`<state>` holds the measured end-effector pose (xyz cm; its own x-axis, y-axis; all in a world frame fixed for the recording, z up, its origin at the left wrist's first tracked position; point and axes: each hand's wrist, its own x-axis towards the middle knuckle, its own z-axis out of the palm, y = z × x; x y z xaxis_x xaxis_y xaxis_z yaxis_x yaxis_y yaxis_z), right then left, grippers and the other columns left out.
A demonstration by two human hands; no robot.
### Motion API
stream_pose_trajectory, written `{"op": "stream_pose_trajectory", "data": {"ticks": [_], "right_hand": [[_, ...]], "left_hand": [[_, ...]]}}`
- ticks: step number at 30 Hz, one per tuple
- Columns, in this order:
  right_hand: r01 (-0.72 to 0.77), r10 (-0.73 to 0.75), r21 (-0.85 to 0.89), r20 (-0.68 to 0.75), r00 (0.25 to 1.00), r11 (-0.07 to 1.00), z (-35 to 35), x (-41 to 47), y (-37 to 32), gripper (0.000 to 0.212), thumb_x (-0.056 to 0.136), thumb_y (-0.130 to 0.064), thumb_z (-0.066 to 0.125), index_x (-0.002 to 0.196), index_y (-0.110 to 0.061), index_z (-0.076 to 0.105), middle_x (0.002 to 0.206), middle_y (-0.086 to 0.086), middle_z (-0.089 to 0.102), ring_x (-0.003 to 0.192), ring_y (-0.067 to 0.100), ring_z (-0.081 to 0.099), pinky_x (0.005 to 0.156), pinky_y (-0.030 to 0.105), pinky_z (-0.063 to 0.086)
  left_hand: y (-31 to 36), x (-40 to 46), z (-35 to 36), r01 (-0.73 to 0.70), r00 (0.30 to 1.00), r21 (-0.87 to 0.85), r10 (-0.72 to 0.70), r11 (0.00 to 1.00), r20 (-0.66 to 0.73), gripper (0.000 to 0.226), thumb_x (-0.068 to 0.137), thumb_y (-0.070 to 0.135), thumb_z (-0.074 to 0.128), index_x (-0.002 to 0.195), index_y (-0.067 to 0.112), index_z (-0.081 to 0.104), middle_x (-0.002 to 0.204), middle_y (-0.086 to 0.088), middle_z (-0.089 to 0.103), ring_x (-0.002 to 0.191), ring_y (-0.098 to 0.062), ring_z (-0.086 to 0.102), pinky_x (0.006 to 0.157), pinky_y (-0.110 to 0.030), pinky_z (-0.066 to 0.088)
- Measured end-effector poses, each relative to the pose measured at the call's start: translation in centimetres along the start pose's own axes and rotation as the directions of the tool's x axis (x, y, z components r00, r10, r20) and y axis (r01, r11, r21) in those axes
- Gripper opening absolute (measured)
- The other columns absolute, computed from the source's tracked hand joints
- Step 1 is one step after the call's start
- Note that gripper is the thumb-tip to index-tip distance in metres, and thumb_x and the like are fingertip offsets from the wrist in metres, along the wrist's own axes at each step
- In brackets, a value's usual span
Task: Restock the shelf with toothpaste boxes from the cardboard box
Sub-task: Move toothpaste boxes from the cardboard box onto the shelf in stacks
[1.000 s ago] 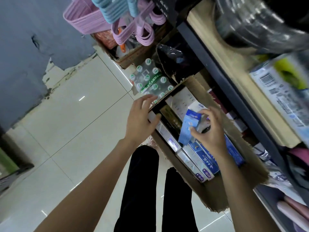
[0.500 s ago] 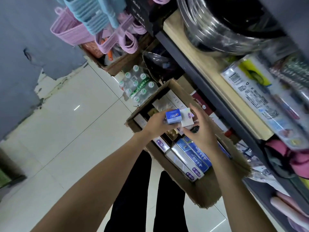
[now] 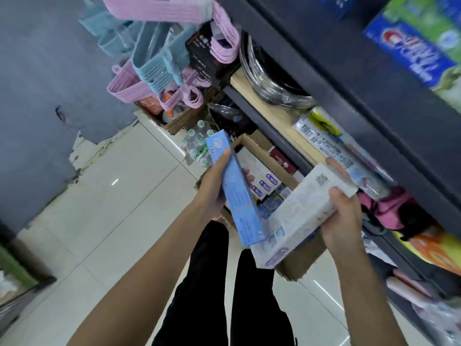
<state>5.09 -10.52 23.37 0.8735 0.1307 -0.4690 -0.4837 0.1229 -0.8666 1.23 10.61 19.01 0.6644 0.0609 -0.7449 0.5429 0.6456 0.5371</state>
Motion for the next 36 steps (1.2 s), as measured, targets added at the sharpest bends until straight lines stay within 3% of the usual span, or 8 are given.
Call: {"op": "stream_pose_trajectory", "data": {"ticks": [4,7,10,14,20,23,27,36], "right_hand": [[-0.033,0.027,-0.069,-0.083,0.996,0.997,1.8,-4.0,-4.2,0.074,0.037,-0.069,0.082,0.1,-0.034,0.064,0.092,-0.02,0.072,0.09,-0.002,0.066,0.072,0.017,0.053],[-0.009,-0.003,-0.098,-0.13,0.992,0.995,2.5,-6.5,-7.5,0.036,0.061,-0.052,0.075,0.093,-0.04,0.063,0.088,-0.023,0.071,0.085,-0.004,0.066,0.077,0.025,0.05],[0.018,-0.023,-0.027,-0.224,0.974,0.999,2.1,-8.5,-9.6,0.025,0.074,-0.034,0.066,0.097,-0.037,0.058,0.089,-0.02,0.068,0.082,-0.003,0.065,0.074,0.027,0.048],[0.086,-0.094,-0.042,-0.276,0.956,0.995,2.0,-11.2,-12.0,0.029,0.071,-0.04,0.061,0.1,-0.035,0.058,0.095,-0.015,0.068,0.084,0.001,0.066,0.068,0.023,0.051],[0.192,-0.16,0.04,-0.4,0.902,0.98,1.2,-14.6,-13.3,0.032,0.071,-0.041,0.067,0.102,-0.036,0.061,0.103,-0.007,0.069,0.095,0.014,0.066,0.074,0.032,0.051],[0.235,-0.202,0.027,-0.424,0.883,0.971,0.5,-16.0,-13.9,0.026,0.073,-0.037,0.071,0.098,-0.036,0.062,0.095,-0.012,0.07,0.089,0.009,0.067,0.074,0.031,0.051],[0.266,-0.232,0.006,-0.471,0.851,0.964,-1.0,-17.1,-14.5,0.029,0.071,-0.046,0.068,0.099,-0.039,0.064,0.098,-0.008,0.069,0.091,0.015,0.066,0.078,0.035,0.052],[0.269,-0.227,0.025,-0.465,0.856,0.963,-3.5,-18.1,-15.5,0.012,0.088,-0.035,0.058,0.101,-0.037,0.057,0.099,-0.001,0.066,0.086,0.02,0.064,0.068,0.032,0.052]], "left_hand": [[2.8,-4.9,2.0,-0.001,0.999,-0.214,0.01,0.977,0.045,0.045,0.09,0.056,0.036,0.102,0.018,0.057,0.066,0.002,0.064,0.059,-0.009,0.065,0.057,-0.022,0.054],[5.0,-7.7,3.5,0.036,0.986,-0.362,0.026,0.932,0.164,0.052,0.082,0.06,0.04,0.089,0.017,0.07,0.066,0.003,0.061,0.051,-0.005,0.06,0.05,-0.018,0.053],[7.2,-9.3,5.2,0.042,0.967,-0.25,0.023,0.967,0.254,0.054,0.088,0.059,0.038,0.085,0.018,0.074,0.08,-0.001,0.064,0.057,-0.009,0.062,0.055,-0.02,0.055],[9.8,-10.6,7.5,0.11,0.895,-0.134,-0.04,0.985,0.444,0.038,0.085,0.041,0.046,0.102,0.011,0.064,0.094,-0.01,0.066,0.079,-0.025,0.067,0.095,-0.043,0.041],[11.2,-11.4,11.0,-0.119,0.781,0.101,0.03,0.988,0.624,0.054,0.082,0.019,0.067,0.132,0.021,0.047,0.11,-0.002,0.064,0.096,-0.019,0.063,0.083,-0.039,0.054],[11.4,-12.4,14.2,-0.578,0.781,0.474,0.281,0.664,0.558,0.053,0.079,0.01,0.073,0.128,0.015,0.054,0.1,0.007,0.067,0.086,-0.001,0.063,0.076,-0.022,0.053],[10.8,-12.9,16.6,-0.816,0.451,0.562,0.457,-0.137,0.766,0.051,0.065,0.023,0.085,0.112,0.018,0.065,0.103,0.007,0.066,0.09,-0.011,0.055,0.075,-0.014,0.037],[9.3,-14.0,17.8,-0.779,-0.027,0.254,0.434,-0.574,0.9,0.045,0.071,0.033,0.069,0.111,0.023,0.052,0.111,0.003,0.067,0.099,-0.014,0.055,0.083,-0.023,0.04]]}}
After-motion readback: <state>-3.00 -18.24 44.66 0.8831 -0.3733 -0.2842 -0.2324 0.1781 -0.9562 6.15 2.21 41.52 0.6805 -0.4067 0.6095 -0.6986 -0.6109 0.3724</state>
